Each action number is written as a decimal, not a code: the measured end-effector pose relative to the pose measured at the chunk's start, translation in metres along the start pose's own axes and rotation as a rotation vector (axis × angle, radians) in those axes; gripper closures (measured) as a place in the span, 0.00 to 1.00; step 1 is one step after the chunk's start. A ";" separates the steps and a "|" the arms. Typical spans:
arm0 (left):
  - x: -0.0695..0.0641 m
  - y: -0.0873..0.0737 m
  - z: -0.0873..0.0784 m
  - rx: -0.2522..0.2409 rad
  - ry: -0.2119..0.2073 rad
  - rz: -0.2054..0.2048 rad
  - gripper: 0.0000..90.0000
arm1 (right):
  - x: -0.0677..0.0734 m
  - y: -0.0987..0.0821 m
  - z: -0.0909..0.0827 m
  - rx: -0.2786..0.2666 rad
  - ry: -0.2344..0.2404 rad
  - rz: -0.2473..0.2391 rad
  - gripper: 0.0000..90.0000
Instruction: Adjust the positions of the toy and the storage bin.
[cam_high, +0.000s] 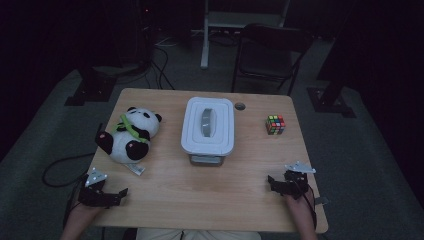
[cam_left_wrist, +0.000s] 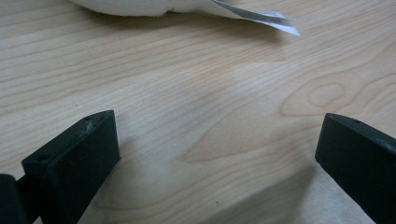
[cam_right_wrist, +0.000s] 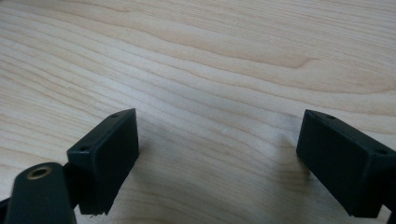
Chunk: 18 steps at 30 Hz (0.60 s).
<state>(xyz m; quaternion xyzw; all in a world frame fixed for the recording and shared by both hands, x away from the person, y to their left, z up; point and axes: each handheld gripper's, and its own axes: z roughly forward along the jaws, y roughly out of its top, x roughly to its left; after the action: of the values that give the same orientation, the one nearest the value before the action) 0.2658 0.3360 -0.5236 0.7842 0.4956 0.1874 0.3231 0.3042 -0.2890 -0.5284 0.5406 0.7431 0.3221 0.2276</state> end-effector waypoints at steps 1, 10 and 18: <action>-0.001 0.001 0.000 0.010 0.004 -0.003 0.00 | 0.000 0.000 0.000 -0.001 0.001 0.004 0.14; -0.033 0.012 0.008 -0.030 -0.008 0.056 0.00 | -0.006 0.001 0.000 -0.017 0.031 0.052 0.14; -0.062 0.040 0.023 -0.022 -0.044 0.135 0.00 | 0.003 0.012 0.005 -0.004 0.033 0.019 0.14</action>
<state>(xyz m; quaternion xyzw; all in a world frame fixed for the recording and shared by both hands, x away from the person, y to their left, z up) 0.2787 0.2611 -0.5105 0.8160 0.4324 0.1970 0.3292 0.3148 -0.2827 -0.5227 0.5419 0.7409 0.3347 0.2130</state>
